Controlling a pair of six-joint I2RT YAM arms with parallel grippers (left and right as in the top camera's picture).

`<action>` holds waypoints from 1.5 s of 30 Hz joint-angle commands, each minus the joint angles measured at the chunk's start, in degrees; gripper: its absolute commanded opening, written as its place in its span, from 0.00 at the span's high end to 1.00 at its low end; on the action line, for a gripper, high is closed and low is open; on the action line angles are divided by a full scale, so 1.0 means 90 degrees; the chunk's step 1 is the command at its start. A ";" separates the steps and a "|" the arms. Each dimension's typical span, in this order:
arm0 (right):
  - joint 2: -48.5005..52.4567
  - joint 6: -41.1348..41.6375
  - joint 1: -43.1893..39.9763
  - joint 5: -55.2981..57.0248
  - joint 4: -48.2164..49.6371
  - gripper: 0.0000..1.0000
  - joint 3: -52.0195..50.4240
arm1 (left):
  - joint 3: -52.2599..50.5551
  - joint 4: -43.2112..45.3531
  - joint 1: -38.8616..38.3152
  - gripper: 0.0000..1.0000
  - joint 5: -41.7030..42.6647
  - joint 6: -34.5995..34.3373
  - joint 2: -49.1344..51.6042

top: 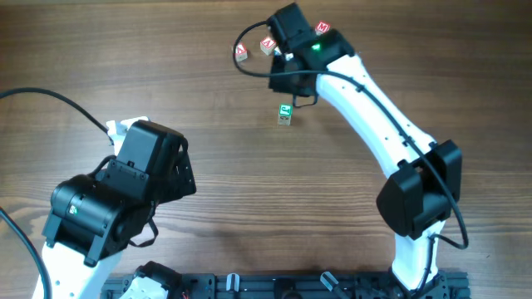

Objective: Form a tower

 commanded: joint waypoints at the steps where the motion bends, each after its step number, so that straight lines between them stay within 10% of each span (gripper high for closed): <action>1: 0.0056 0.0304 0.0243 0.0352 0.0017 0.80 -0.0051 | -0.0002 0.0012 0.0017 0.00 -0.0053 0.0029 -0.0029; 45: 0.0126 0.1175 0.0318 0.1086 0.1596 0.75 -0.1940 | -0.0002 0.0012 0.0017 0.00 -0.0053 0.0029 -0.0029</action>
